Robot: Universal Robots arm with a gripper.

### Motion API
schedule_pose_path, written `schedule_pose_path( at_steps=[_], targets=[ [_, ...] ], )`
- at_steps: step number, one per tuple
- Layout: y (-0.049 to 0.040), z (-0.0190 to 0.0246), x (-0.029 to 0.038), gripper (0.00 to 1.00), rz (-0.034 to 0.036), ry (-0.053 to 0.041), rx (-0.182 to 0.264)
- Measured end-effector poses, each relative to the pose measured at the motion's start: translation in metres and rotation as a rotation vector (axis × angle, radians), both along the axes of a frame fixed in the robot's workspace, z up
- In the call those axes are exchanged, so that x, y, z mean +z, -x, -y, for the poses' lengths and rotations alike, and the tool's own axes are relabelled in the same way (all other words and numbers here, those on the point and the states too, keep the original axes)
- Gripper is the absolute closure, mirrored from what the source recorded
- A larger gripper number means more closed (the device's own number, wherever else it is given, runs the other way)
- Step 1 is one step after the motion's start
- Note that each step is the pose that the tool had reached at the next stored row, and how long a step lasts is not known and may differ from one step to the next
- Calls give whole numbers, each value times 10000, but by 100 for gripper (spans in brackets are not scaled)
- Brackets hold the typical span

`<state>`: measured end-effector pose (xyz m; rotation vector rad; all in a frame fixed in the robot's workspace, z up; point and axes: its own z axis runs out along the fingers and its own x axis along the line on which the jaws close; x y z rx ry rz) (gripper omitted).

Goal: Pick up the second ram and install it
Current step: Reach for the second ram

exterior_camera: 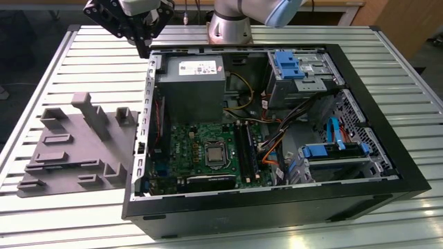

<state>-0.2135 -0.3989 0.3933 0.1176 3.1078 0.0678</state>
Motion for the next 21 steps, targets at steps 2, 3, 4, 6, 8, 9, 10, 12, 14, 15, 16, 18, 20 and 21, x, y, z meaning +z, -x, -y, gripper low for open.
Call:
schedule_pose_path(
  at_steps=[2,3,4,6,8,9,10,12,14,15,16,18,20,21],
  targets=[
    [13,0,0,89,1,0,0],
    [20,0,0,89,2,0,1],
    [27,0,0,89,2,-1,0],
    [39,0,0,89,2,0,0],
    [54,0,0,89,4,-1,0],
    [62,0,0,89,5,0,0],
    [67,0,-1,89,6,-1,0],
    [76,0,0,89,5,0,0],
    [85,0,0,89,5,0,0],
    [91,0,0,89,5,0,0],
    [95,0,0,89,5,-1,0],
    [106,0,0,89,5,0,0],
    [116,0,0,89,5,0,-1],
    [121,0,0,89,5,0,0]
  ],
)
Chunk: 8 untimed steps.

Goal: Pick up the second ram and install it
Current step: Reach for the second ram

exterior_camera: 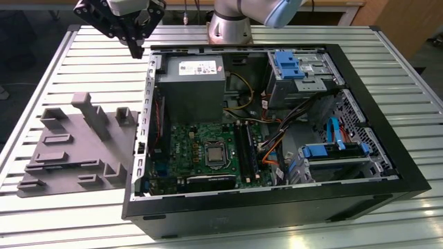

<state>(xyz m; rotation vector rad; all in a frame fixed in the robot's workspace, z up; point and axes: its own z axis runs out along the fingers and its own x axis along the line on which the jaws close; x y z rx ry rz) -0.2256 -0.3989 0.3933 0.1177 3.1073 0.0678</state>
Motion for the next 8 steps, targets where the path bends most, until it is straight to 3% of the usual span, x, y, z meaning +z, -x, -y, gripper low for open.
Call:
schedule_pose_path(
  at_steps=[8],
  targets=[
    [45,0,0,89,0,0,0]
  ],
)
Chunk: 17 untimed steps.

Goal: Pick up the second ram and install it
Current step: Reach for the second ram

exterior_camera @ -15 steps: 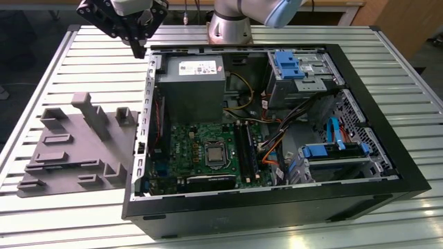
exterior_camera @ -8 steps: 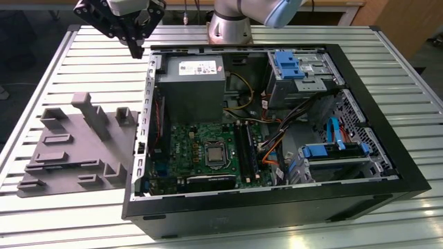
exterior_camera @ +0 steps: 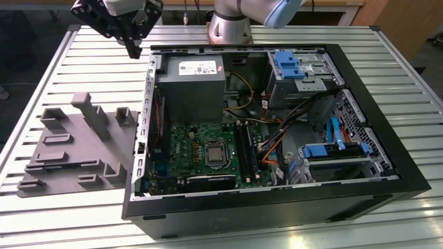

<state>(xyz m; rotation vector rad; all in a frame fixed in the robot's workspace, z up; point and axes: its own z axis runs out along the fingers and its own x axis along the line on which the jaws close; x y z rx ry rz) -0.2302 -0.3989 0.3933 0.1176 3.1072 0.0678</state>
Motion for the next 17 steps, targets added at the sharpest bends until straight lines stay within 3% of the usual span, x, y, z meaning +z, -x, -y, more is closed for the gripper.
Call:
schedule_pose_path(
  at_steps=[17],
  targets=[
    [119,0,-2,89,0,0,0]
  ],
)
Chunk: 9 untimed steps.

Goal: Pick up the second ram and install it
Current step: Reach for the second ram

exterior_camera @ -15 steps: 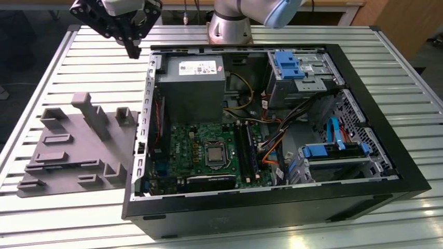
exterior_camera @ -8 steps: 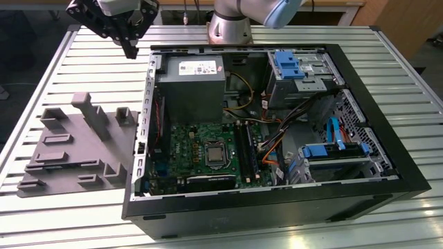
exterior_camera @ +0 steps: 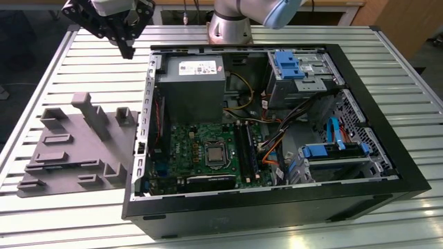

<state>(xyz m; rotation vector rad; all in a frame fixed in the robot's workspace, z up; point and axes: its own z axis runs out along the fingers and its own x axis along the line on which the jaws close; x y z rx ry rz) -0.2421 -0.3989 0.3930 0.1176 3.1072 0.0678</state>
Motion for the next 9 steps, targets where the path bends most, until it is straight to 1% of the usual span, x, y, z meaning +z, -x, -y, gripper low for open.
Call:
schedule_pose_path(
  at_steps=[9],
  targets=[
    [67,1,-7,89,0,0,0]
  ],
)
